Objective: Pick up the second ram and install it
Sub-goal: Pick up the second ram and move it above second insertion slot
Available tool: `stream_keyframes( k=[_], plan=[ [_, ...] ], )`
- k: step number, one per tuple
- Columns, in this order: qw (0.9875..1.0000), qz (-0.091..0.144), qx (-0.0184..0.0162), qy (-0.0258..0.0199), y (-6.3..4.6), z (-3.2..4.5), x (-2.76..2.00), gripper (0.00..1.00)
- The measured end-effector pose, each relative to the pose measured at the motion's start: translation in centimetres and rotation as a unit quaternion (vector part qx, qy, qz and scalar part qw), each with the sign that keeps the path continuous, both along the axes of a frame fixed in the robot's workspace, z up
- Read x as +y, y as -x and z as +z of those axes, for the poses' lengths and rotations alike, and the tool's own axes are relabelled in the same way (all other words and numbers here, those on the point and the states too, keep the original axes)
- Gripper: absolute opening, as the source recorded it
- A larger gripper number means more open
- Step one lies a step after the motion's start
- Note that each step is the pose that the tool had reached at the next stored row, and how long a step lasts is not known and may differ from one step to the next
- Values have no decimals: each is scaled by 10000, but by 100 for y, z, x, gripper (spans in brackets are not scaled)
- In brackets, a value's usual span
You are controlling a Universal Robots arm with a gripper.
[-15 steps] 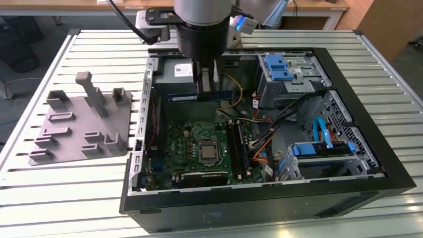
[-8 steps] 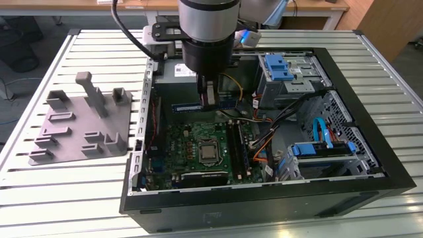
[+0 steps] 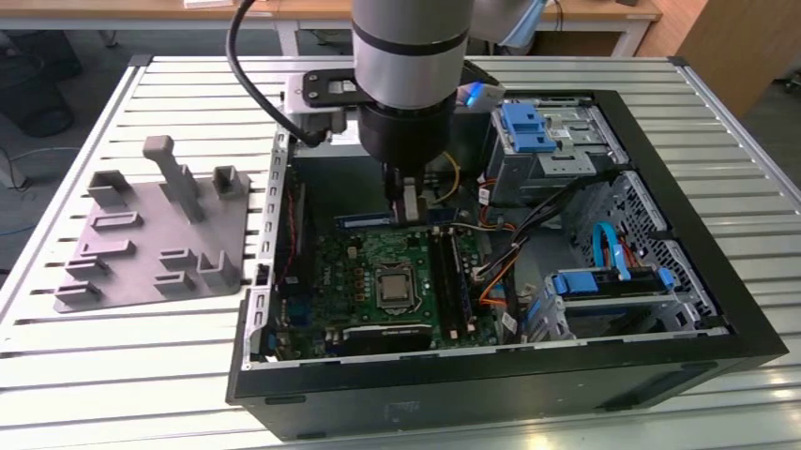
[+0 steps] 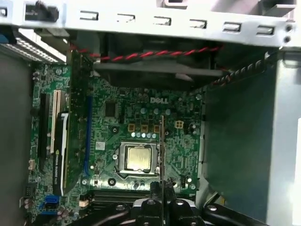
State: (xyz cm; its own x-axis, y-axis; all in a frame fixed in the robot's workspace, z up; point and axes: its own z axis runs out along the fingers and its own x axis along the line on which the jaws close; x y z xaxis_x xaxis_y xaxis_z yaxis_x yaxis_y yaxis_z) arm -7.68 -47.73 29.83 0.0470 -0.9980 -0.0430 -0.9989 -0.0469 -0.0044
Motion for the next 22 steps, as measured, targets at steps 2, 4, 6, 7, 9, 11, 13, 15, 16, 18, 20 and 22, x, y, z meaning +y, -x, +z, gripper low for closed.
stream_keyframes(
  k=[2, 4, 6, 7, 9, 11, 13, 15, 16, 18, 20, 22],
  plan=[
    [10000, 1, 0, 1, -40, -22, -21, 14],
    [10000, 0, 1, 3, -66, -38, -41, 14],
    [10000, 0, 1, 8, -71, -49, -66, 14],
    [10000, 0, 1, 10, -72, -54, -80, 14],
    [10000, 0, 0, 16, -74, -63, -110, 14],
    [10000, 0, 0, 18, -86, -75, -139, 14],
    [10000, 0, 0, 18, -112, -88, -166, 14],
    [10000, 0, 0, 18, -158, -101, -186, 14],
    [10000, 0, 0, 18, -185, -108, -195, 14],
    [10000, 0, 0, 20, -228, -117, -209, 14],
    [10000, 0, 0, 24, -236, -117, -221, 14],
    [10000, 0, 0, 26, -236, -117, -221, 14]
  ],
)
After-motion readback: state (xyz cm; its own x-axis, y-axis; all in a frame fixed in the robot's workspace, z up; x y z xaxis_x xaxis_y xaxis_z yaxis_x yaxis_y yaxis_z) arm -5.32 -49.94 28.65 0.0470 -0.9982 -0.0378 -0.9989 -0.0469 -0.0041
